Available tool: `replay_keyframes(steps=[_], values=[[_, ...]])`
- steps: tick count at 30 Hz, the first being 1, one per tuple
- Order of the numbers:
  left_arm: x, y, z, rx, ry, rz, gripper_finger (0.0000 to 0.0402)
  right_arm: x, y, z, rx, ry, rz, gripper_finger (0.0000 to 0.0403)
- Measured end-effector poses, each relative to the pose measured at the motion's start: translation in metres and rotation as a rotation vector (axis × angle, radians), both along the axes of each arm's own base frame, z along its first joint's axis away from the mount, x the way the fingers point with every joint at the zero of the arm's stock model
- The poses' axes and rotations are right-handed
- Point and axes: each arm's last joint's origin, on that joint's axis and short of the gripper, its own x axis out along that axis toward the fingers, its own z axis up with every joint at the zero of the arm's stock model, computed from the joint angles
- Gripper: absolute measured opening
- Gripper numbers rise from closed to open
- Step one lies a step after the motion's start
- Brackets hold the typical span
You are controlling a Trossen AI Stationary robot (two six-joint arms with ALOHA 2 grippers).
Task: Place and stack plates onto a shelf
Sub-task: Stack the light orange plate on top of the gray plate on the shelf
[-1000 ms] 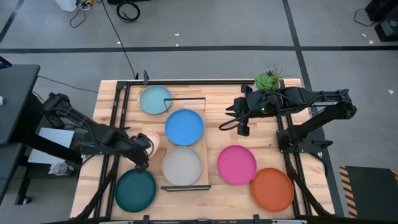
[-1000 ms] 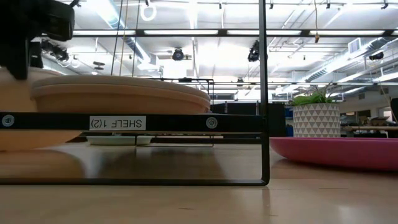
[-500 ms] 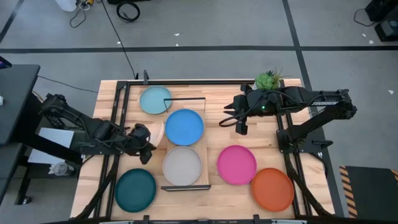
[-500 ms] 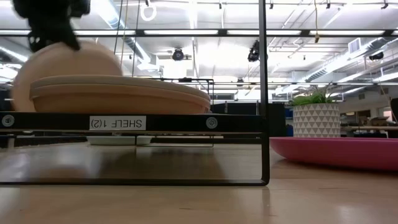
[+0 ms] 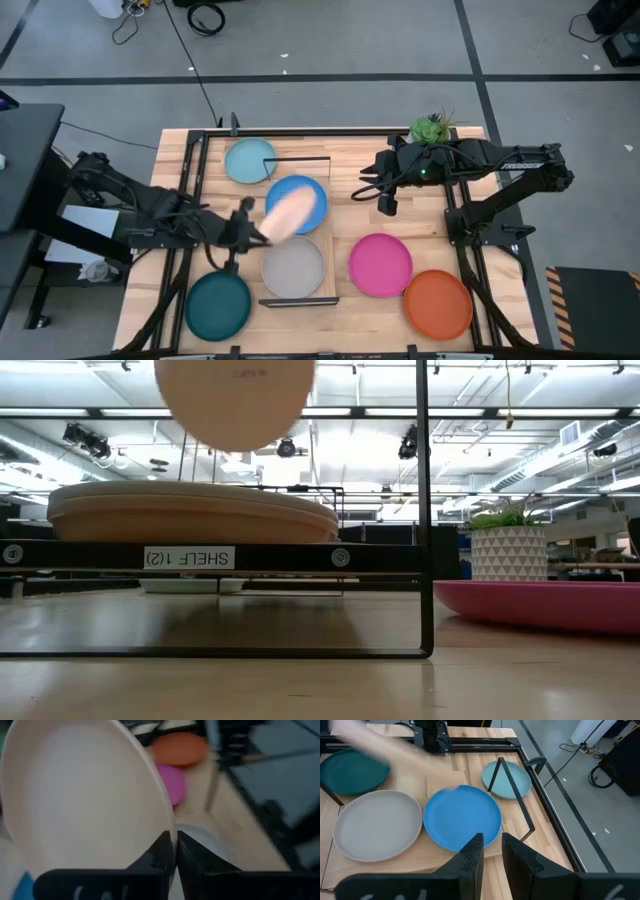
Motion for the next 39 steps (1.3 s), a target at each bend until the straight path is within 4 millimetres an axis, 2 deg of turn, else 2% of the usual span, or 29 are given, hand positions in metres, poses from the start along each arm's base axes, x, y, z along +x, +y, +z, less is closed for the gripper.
replay_keyframes(steps=[6, 12, 21, 26, 33, 39], values=[[0.014, -0.026, -0.033, 0.020, 0.204, -0.208, 0.0020, 0.000, 0.000, 0.000, 0.000, 0.000, -0.001, 0.0075], [0.020, -0.054, -0.057, 0.230, 0.260, -0.400, 0.0021, 0.000, 0.000, 0.000, 0.001, 0.001, 0.000, 0.0075], [0.028, -0.075, -0.095, 0.318, 0.419, -0.445, 0.0024, 0.000, 0.000, 0.000, 0.026, -0.004, -0.007, 0.0075], [0.031, -0.076, -0.101, 0.295, 0.445, -0.367, 0.0047, 0.000, 0.000, 0.000, 0.027, -0.005, -0.007, 0.0075], [0.034, -0.079, -0.098, 0.213, 0.409, -0.304, 0.0106, 0.000, 0.000, 0.000, 0.036, -0.007, -0.013, 0.0075], [0.038, -0.079, -0.082, 0.132, 0.419, -0.229, 0.0129, 0.000, 0.000, 0.000, 0.035, -0.007, -0.013, 0.0075]])
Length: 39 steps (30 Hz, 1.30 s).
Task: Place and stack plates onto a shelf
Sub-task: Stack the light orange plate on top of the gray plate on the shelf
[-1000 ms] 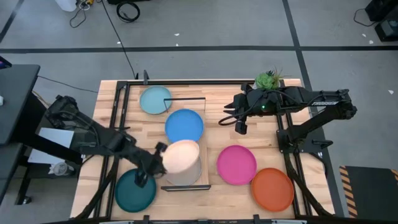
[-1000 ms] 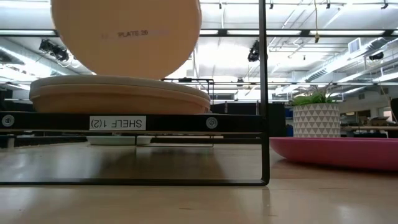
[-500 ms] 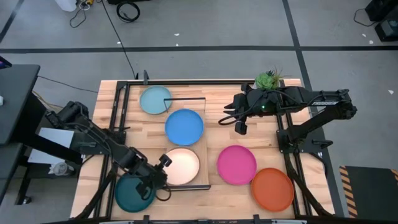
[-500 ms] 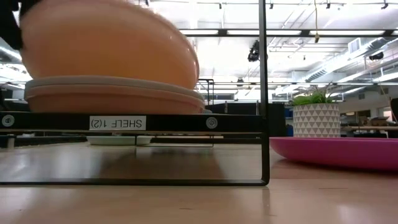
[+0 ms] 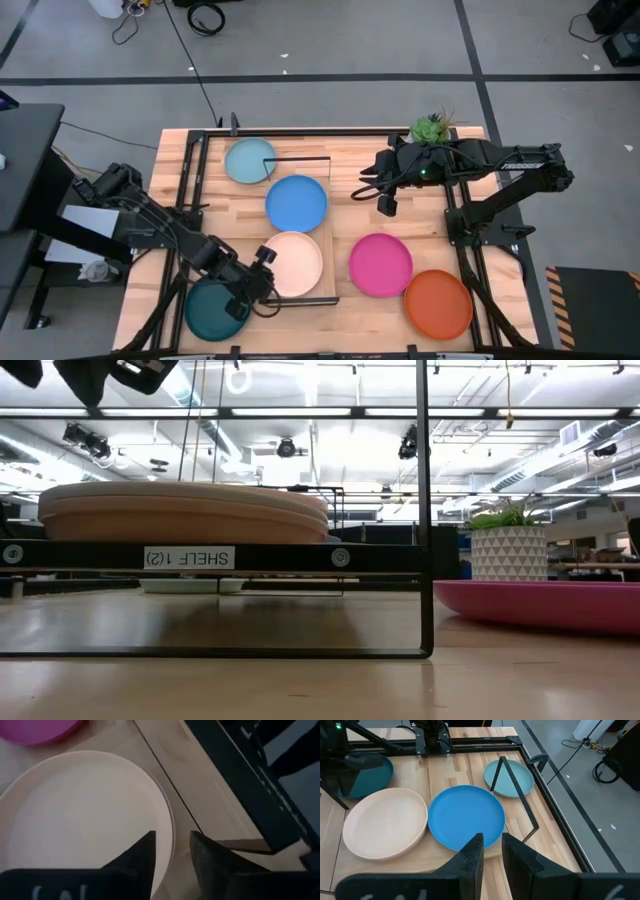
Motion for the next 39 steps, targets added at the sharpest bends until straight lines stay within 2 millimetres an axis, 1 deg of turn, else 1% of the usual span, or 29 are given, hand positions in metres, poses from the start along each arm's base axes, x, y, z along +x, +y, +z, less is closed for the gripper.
replay_keyframes(steps=[5, 9, 13, 16, 19, 24, 28, 30, 34, 39], values=[[-0.003, 0.005, 0.009, -0.052, -0.040, 0.055, 0.0119, 0.000, 0.000, 0.000, -0.002, 0.001, 0.002, 0.0075], [-0.015, 0.015, 0.003, -0.058, -0.057, 0.138, 0.0104, 0.002, 0.000, -0.002, -0.024, 0.012, 0.015, 0.0075], [-0.030, 0.029, 0.000, -0.087, -0.124, 0.264, 0.0086, 0.007, -0.002, -0.015, -0.031, 0.055, 0.011, 0.0075], [-0.038, 0.039, -0.004, -0.093, -0.164, 0.375, 0.0074, 0.010, -0.002, -0.026, -0.001, 0.074, 0.010, 0.0075], [-0.042, 0.049, -0.013, -0.076, -0.177, 0.477, 0.0066, 0.014, -0.001, -0.036, 0.027, 0.059, 0.008, 0.0075], [-0.037, 0.068, -0.031, -0.093, -0.199, 0.651, 0.0062, 0.019, 0.005, -0.043, 0.073, 0.009, 0.024, 0.0075], [-0.028, 0.081, -0.034, -0.139, -0.246, 0.743, 0.0062, 0.020, 0.009, -0.045, 0.087, 0.004, 0.032, 0.0075], [-0.025, 0.088, -0.034, -0.139, -0.256, 0.775, 0.0062, 0.020, 0.009, -0.045, 0.087, 0.000, 0.035, 0.0075], [-0.017, 0.099, -0.041, -0.114, -0.239, 0.829, 0.0062, 0.021, 0.009, -0.043, 0.088, -0.021, 0.028, 0.0075], [-0.009, 0.105, -0.049, -0.097, -0.195, 0.809, 0.0062, 0.023, 0.010, -0.041, 0.085, -0.054, 0.033, 0.0075]])
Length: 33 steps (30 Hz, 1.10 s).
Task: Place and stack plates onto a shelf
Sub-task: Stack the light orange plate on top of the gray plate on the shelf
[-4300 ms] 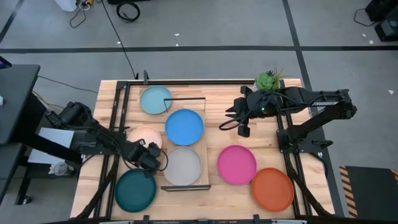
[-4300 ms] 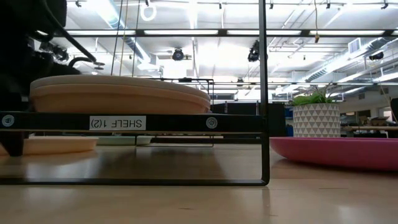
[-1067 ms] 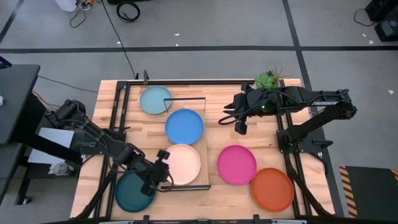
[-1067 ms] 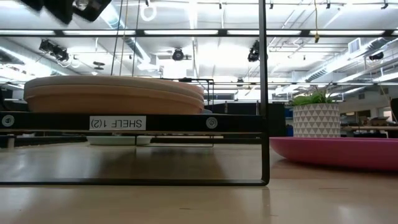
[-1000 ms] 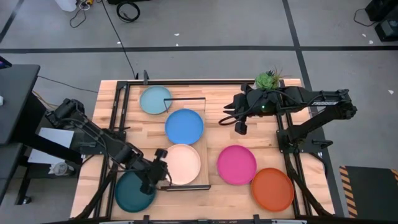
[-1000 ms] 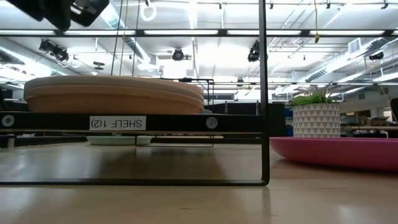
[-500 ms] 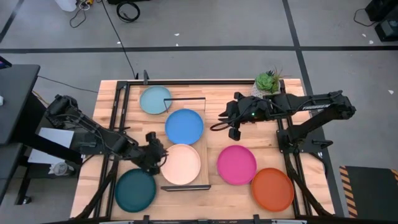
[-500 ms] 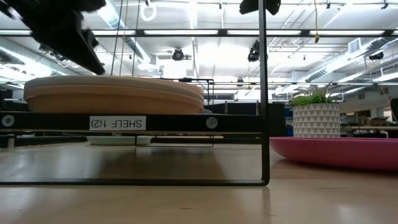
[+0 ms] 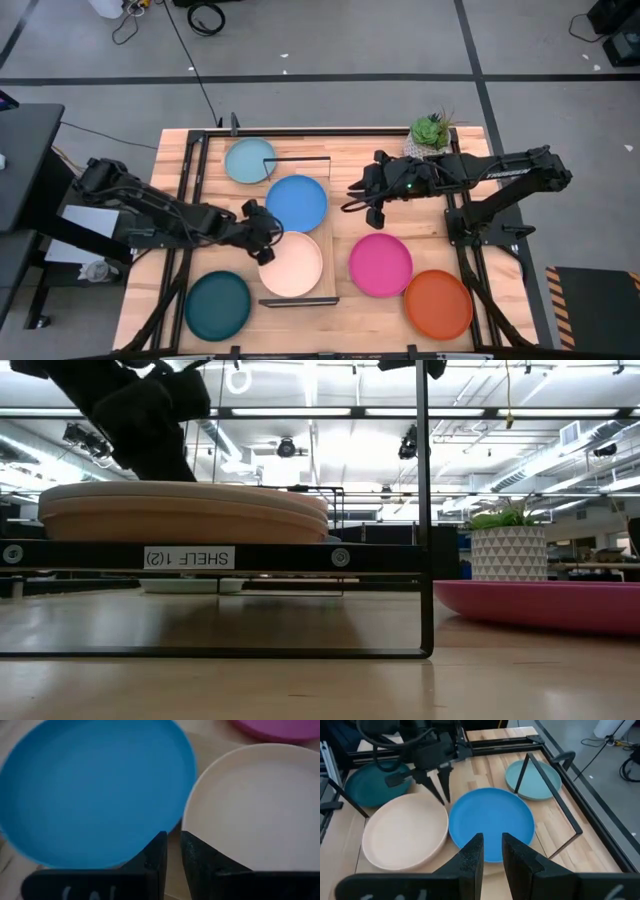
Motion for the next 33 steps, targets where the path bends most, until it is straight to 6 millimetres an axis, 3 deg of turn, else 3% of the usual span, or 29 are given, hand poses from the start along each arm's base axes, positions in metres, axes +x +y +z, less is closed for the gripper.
replay_keyframes(steps=[10, 17, 26, 29, 33], values=[[0.004, 0.003, 0.001, 0.026, 0.003, -0.070, 0.0061, 0.000, -0.001, 0.000, -0.024, 0.004, 0.009, 0.0075], [0.015, 0.004, 0.009, 0.131, -0.130, -0.021, 0.0061, 0.001, -0.003, 0.001, -0.028, -0.010, -0.008, 0.0075], [0.028, 0.008, -0.013, 0.115, -0.050, -0.053, 0.0061, 0.003, -0.006, 0.004, -0.038, -0.037, -0.019, 0.0075], [0.030, 0.006, -0.013, 0.099, -0.048, -0.136, 0.0061, 0.003, -0.006, 0.004, -0.038, -0.037, -0.019, 0.0075], [0.029, 0.008, -0.010, 0.112, -0.060, -0.110, 0.0061, 0.003, -0.006, 0.003, -0.038, -0.036, -0.019, 0.0075]])
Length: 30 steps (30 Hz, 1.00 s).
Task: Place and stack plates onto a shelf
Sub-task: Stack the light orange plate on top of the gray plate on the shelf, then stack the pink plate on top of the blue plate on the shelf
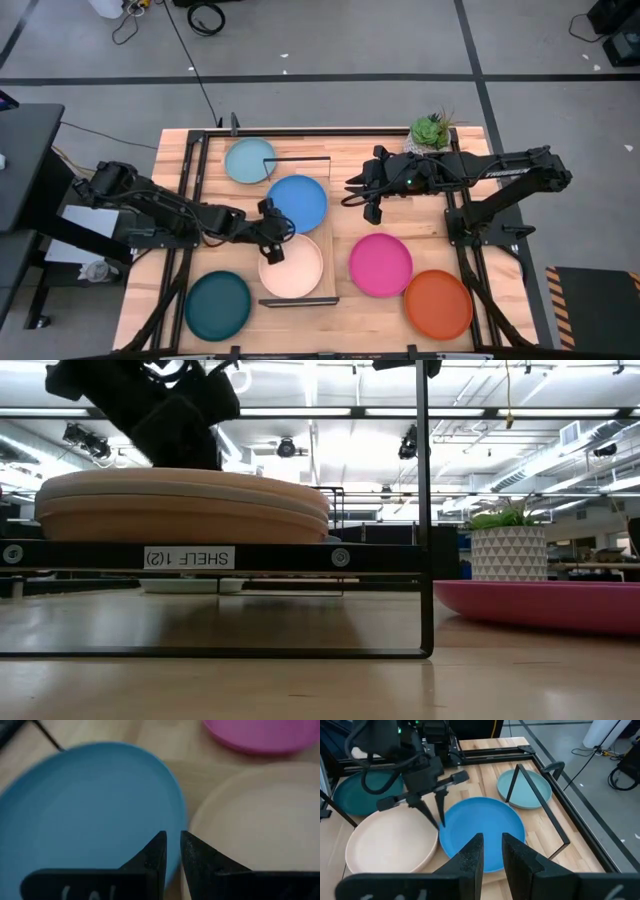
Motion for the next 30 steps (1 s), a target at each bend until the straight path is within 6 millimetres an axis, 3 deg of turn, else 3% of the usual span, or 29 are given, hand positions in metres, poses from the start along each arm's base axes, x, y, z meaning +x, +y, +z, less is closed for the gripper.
replay_keyframes(steps=[10, 19, 30], values=[[-0.009, 0.000, 0.028, -0.023, -0.126, 0.016, 0.0061, -0.001, 0.000, -0.001, -0.002, 0.018, 0.000, 0.0075], [-0.041, -0.009, 0.059, -0.125, -0.213, -0.013, 0.0047, -0.002, 0.000, -0.003, -0.026, 0.039, 0.005, 0.0075], [-0.072, 0.004, 0.078, -0.061, -0.228, 0.052, 0.0005, -0.001, -0.004, -0.002, -0.082, 0.048, 0.027, 0.0075]])
